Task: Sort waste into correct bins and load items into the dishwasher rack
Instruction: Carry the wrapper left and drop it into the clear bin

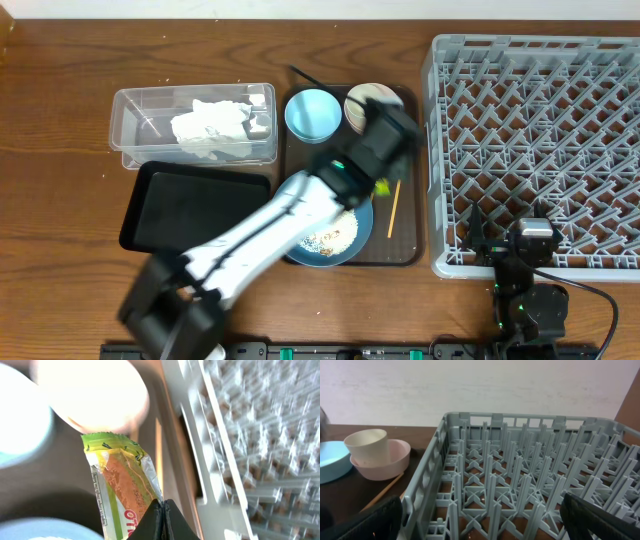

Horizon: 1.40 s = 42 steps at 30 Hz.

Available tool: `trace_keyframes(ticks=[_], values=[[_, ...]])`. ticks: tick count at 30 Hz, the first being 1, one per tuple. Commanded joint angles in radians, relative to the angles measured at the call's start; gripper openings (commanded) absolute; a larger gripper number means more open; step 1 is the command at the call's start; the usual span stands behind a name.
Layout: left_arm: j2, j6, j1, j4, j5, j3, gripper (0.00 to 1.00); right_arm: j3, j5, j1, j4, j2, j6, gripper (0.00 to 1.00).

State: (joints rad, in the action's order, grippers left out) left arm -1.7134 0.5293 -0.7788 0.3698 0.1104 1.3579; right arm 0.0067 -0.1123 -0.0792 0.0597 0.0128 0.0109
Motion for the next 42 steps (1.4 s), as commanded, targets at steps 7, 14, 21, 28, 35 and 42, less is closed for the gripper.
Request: trace_keyframes(ticks=[7, 14, 21, 28, 35, 42], values=[[0.034, -0.073, 0.301, 0.097, 0.043, 0.021, 0.06, -0.001, -0.003, -0.018, 0.003, 0.000, -0.006, 0.99], [0.006, -0.073, 0.503, 0.078, 0.040, 0.020, 0.07, -0.001, -0.003, -0.018, 0.003, 0.000, -0.006, 0.99], [-0.034, -0.073, 0.620, 0.069, 0.040, 0.020, 0.08, -0.001, -0.003, -0.018, 0.003, 0.000, -0.006, 0.99], [-0.091, -0.073, 0.668, 0.067, 0.040, 0.019, 0.09, -0.001, -0.003, -0.018, 0.003, 0.000, -0.006, 0.99], [-0.087, -0.073, 0.668, 0.075, -0.001, 0.019, 0.42, -0.001, -0.003, -0.018, 0.003, 0.000, -0.006, 0.99], [0.008, -0.072, 0.668, 0.149, -0.135, 0.019, 0.44, -0.001, -0.003, -0.018, 0.003, 0.000, -0.006, 0.99]])
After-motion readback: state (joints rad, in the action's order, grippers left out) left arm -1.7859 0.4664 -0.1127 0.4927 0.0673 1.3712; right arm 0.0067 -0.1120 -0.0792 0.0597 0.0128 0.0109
